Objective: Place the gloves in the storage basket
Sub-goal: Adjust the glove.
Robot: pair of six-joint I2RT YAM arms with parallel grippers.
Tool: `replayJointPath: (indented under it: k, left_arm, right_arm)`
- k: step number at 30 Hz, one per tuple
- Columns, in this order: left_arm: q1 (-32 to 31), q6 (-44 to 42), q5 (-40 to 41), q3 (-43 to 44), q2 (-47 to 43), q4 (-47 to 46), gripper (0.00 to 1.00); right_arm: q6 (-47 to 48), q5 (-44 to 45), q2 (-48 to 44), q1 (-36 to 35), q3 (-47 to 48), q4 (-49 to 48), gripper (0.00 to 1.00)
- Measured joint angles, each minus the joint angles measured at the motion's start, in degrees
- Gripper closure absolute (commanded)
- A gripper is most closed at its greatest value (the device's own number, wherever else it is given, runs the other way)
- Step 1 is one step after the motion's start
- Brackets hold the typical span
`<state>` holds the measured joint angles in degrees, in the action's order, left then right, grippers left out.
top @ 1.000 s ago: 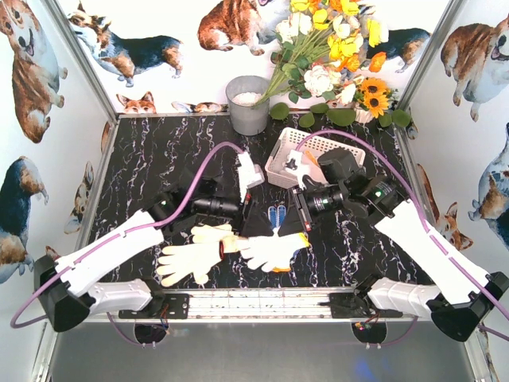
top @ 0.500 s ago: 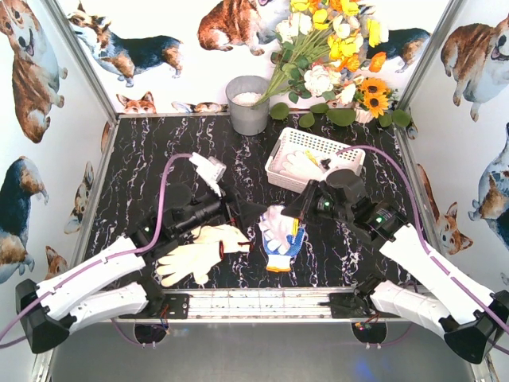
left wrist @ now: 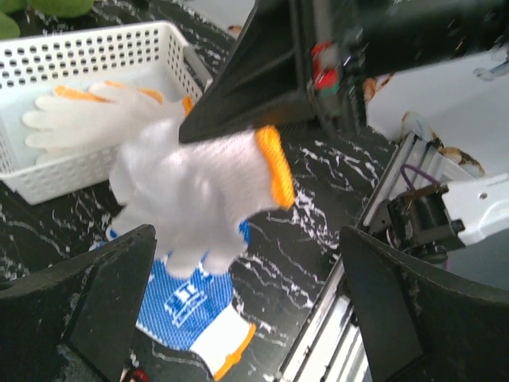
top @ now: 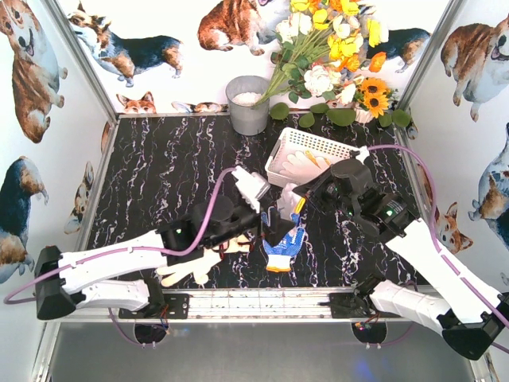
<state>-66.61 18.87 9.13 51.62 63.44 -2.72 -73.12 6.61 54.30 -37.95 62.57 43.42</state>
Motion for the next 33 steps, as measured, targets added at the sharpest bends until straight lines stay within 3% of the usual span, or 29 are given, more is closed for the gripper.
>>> replayJointPath:
  k: [4, 9, 17, 22, 26, 27, 30, 33]
  left_arm:
    - [-0.63, -1.79, 0.61, 3.43, 3.45, -1.77, 0.17]
    - [-0.74, -1.51, 0.61, 4.26, 7.06, -5.53, 0.38]
    - [-0.98, -0.85, 2.51, 4.33, 9.73, -8.70, 0.63]
    - [-1.05, -0.52, 4.52, 5.27, 12.15, -7.98, 0.68]
    - [-1.07, -0.13, 5.33, 5.38, 12.52, -8.17, 0.97]
    - [-1.09, -0.02, 5.35, 5.38, 12.52, -8.31, 1.00]
    - [-1.09, 0.31, 5.77, 5.40, 12.46, -8.02, 1.00]
    - [-0.59, 0.48, 5.97, 5.40, 11.41, -6.40, 1.00]
  right_arm:
    - [-2.05, 1.25, 0.96, 0.00, 0.57, 2.58, 1.00]
    - [-3.37, 2.10, 1.16, 0.00, 0.68, 3.17, 1.00]
    - [-3.87, 2.10, 1.14, 0.00, 0.68, 3.17, 1.00]
    - [-3.85, 2.23, 1.14, 0.00, 0.66, 3.17, 1.00]
    - [-3.58, 2.32, 0.87, 0.00, 0.44, 2.89, 1.00]
    - [-3.37, 2.29, 0.68, 0.00, 0.20, 2.62, 0.93]
    - [-1.62, 2.40, -0.42, 0.00, -0.83, 1.73, 0.57]
    - [1.90, 3.02, -2.10, 0.00, -1.44, 1.42, 0.38]
